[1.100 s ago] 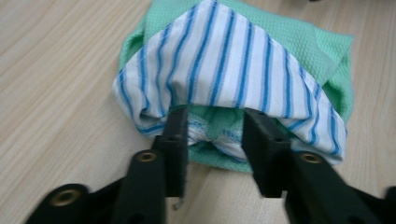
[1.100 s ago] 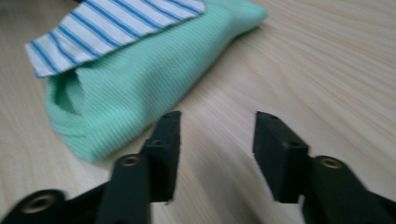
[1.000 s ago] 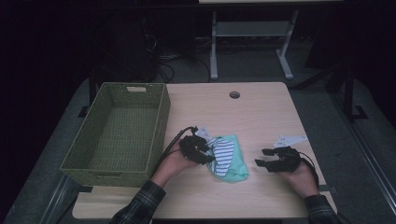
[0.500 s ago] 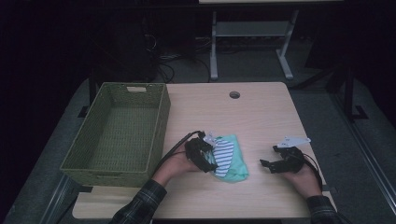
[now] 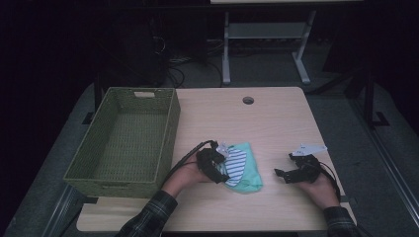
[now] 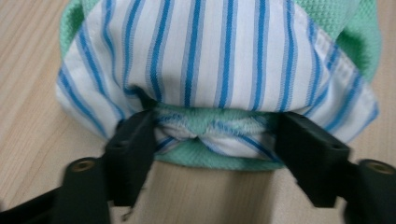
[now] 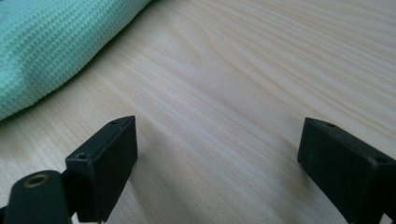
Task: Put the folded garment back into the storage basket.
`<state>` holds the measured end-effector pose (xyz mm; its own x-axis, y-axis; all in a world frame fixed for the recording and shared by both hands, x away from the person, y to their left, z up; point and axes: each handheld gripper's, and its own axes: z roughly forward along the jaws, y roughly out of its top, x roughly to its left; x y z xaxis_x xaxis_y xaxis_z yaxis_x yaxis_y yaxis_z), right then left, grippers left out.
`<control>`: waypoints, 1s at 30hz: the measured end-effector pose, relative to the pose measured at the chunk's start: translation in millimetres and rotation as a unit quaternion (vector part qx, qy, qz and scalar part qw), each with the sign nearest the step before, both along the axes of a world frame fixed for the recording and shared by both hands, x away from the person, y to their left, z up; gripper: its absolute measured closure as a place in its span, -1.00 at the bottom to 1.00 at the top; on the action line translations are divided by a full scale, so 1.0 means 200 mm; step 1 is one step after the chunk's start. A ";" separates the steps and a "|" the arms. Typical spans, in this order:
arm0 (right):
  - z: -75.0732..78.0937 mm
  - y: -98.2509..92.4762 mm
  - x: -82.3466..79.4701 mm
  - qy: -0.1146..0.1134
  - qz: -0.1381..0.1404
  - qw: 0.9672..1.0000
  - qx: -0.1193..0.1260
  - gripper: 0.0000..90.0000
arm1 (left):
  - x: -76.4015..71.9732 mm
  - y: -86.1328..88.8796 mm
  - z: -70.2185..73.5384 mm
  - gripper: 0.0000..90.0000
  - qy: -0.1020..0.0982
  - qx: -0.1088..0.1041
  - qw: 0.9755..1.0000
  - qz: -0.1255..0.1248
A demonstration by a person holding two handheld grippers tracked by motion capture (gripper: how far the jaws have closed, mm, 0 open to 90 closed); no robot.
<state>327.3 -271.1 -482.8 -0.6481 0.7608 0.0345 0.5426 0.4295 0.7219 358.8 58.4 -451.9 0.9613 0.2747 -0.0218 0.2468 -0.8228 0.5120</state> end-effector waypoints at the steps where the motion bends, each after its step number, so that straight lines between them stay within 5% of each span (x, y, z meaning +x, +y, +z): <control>1: 0.00 0.00 0.00 0.000 0.000 1.000 0.000 -0.74 | 0.00 0.00 0.00 -0.23 0.001 0.000 1.000 -0.001; 13: 0.00 0.00 0.00 0.006 -0.001 1.000 0.000 -0.80 | -0.01 -0.01 0.02 0.49 0.015 0.006 1.000 -0.006; 24: 0.00 0.01 0.00 0.006 -0.003 1.000 -0.001 -0.82 | 0.00 -0.02 0.04 0.71 0.027 0.008 0.999 0.016; 30: 0.00 0.00 0.00 0.007 -0.006 1.000 0.004 -0.82 | 0.00 -0.03 0.08 0.73 0.036 -0.014 0.999 0.028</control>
<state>327.9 -270.9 -483.1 -0.6384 0.7682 0.0487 0.5575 0.4178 0.7174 358.3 52.8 -436.9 0.9403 0.3255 -0.0989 0.3284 -0.7925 0.5139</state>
